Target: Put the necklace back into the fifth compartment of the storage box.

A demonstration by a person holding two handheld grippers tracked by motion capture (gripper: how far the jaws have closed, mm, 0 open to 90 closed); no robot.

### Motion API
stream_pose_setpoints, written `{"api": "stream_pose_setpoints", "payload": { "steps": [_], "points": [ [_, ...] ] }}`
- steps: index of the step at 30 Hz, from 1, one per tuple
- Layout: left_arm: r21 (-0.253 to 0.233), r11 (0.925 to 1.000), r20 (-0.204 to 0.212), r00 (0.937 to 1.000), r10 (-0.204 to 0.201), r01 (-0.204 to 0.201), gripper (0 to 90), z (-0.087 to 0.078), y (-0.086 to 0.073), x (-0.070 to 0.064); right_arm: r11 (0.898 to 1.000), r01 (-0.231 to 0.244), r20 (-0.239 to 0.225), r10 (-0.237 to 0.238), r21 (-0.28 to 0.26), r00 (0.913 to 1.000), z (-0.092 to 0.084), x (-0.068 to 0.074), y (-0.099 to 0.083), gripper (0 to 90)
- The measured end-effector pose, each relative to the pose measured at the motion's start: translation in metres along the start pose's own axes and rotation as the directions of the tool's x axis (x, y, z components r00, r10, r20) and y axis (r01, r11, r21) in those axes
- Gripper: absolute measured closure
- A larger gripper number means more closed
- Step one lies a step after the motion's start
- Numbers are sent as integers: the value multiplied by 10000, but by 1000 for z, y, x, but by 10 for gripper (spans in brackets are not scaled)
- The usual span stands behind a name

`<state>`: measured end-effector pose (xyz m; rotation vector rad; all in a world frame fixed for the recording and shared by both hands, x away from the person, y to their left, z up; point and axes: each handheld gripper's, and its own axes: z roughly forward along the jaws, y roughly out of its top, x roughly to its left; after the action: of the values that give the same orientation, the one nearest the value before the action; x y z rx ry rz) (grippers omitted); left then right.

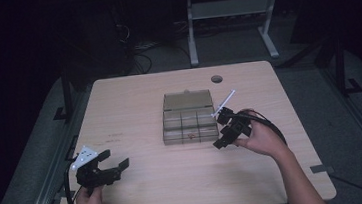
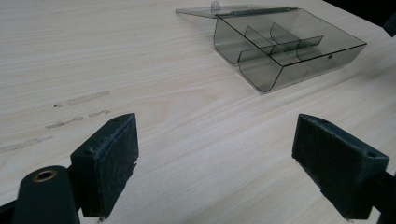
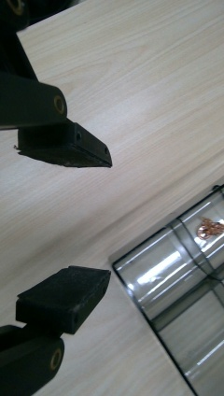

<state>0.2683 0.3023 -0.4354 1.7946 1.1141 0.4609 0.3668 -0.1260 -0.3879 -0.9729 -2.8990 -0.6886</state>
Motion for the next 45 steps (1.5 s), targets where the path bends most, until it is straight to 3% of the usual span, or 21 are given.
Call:
{"api": "stream_pose_setpoints", "payload": {
  "steps": [26, 45],
  "points": [
    [-74, 9999, -146, 9998, 119, -120, 143, -2, -1, -2, 9986, -436, 3, 436, -296, 9990, 1, 10, -52, 349],
    [-142, 9998, 34, 9999, 167, -167, 143, -1, -2, -6, 9953, -835, 57, 839, -487, 9965, 3, 18, -95, 350]
  ]
}}
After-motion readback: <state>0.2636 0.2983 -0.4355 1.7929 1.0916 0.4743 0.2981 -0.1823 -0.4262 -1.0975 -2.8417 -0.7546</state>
